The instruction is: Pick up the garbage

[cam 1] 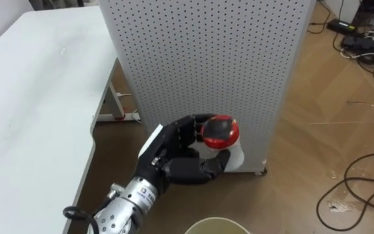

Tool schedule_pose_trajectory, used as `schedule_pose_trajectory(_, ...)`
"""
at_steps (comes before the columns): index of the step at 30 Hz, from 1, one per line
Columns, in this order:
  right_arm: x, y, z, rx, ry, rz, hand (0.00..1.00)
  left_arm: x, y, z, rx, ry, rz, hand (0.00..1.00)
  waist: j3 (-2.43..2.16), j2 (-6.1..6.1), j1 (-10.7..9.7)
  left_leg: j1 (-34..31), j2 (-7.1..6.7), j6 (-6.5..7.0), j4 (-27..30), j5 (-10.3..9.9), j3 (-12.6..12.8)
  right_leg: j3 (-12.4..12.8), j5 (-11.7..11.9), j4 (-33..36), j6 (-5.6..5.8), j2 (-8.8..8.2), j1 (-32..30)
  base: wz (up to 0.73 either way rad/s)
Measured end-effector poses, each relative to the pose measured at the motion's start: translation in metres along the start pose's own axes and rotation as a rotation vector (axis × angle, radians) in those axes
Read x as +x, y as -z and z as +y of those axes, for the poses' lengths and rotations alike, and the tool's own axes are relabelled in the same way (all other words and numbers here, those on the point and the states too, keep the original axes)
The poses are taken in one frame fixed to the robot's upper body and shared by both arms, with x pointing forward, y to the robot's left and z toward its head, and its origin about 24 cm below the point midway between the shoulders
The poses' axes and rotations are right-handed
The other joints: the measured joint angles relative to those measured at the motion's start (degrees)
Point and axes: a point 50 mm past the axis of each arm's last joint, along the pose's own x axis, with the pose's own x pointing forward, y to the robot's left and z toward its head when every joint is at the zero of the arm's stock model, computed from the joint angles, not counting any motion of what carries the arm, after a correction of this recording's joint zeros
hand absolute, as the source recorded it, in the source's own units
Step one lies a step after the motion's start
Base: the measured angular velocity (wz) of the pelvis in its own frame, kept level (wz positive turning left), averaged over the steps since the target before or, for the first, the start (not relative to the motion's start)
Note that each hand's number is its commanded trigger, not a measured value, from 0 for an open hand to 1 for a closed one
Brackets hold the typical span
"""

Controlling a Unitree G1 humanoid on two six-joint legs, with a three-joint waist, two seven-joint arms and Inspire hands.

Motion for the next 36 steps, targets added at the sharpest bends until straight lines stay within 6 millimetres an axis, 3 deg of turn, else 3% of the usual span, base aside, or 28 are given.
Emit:
schedule_pose_trajectory(4,0.001,-0.004,-0.002,-0.005,0.004,-0.017,1.0,-0.005,0.018,-0.005,0.001,0.029,0.072,1.0,0.03,0.04,-0.1,-1.2,0.0,0.03,0.2,0.0,-0.1,0.1,0.0,0.4,0.0,-0.07,-1.3,0.0)
schedule_pose_trajectory(6,0.003,-0.006,-0.003,-0.007,0.005,-0.021,1.0,-0.01,0.028,-0.012,0.004,0.071,0.112,1.0,0.34,-0.02,-0.1,-1.6,-0.01,0.04,0.2,0.0,-0.1,0.1,0.0,0.8,0.03,-0.12,-1.9,0.0)
schedule_pose_trajectory(8,0.005,-0.007,-0.003,-0.007,0.007,-0.019,1.0,-0.012,0.036,-0.015,0.006,0.099,0.136,1.0,0.37,-0.05,-0.2,-1.8,-0.02,0.04,0.2,0.0,-0.1,0.1,0.0,0.8,0.04,-0.11,-2.1,0.0)
schedule_pose_trajectory(17,0.011,-0.03,-0.006,-0.024,0.013,-0.082,1.0,-0.017,0.059,-0.012,-0.009,0.09,0.219,1.0,0.65,-0.2,-1.2,-6.4,0.13,0.44,0.7,0.6,1.5,2.1,-0.1,3.8,0.05,-0.18,-8.6,-0.09)
schedule_pose_trajectory(21,0.015,-0.038,-0.009,-0.028,0.02,-0.095,1.0,-0.023,0.079,-0.011,-0.029,0.065,0.3,1.0,0.75,-0.13,-1.3,-8.3,0.61,0.6,1.5,0.7,2.3,2.4,-0.1,5.1,0.05,-0.25,-11.1,-0.09)
schedule_pose_trajectory(31,0.02,-0.048,-0.008,-0.026,0.035,-0.118,1.0,-0.03,0.095,-0.011,-0.019,0.048,0.368,1.0,1.56,0.23,-1.2,-13.8,1.14,1.04,3.1,1.4,3.5,4.4,-0.4,10.0,-0.21,-0.22,-18.9,-0.08)
schedule_pose_trajectory(32,0.021,-0.048,-0.007,-0.023,0.032,-0.109,1.0,-0.031,0.099,-0.01,-0.003,0.05,0.386,0.74,1.59,0.18,-1.3,-14.0,1.23,1.07,3.2,1.4,3.9,4.7,-0.5,10.3,-0.26,-0.25,-19.4,-0.14)
schedule_pose_trajectory(33,0.022,-0.047,-0.006,-0.02,0.031,-0.103,1.0,-0.033,0.102,-0.009,0.01,0.049,0.402,0.03,1.6,0.17,-1.3,-14.4,1.27,1.09,3.4,1.4,4.0,4.7,-0.5,10.5,-0.32,-0.3,-19.9,-0.11)
schedule_pose_trajectory(36,0.022,-0.045,-0.005,-0.017,0.03,-0.096,1.0,-0.036,0.106,-0.006,0.044,0.048,0.426,0.0,1.87,-0.35,-1.4,-15.4,1.13,1.14,3.9,1.4,4.1,4.8,-1.3,11.6,-0.32,-0.67,-21.4,0.03)
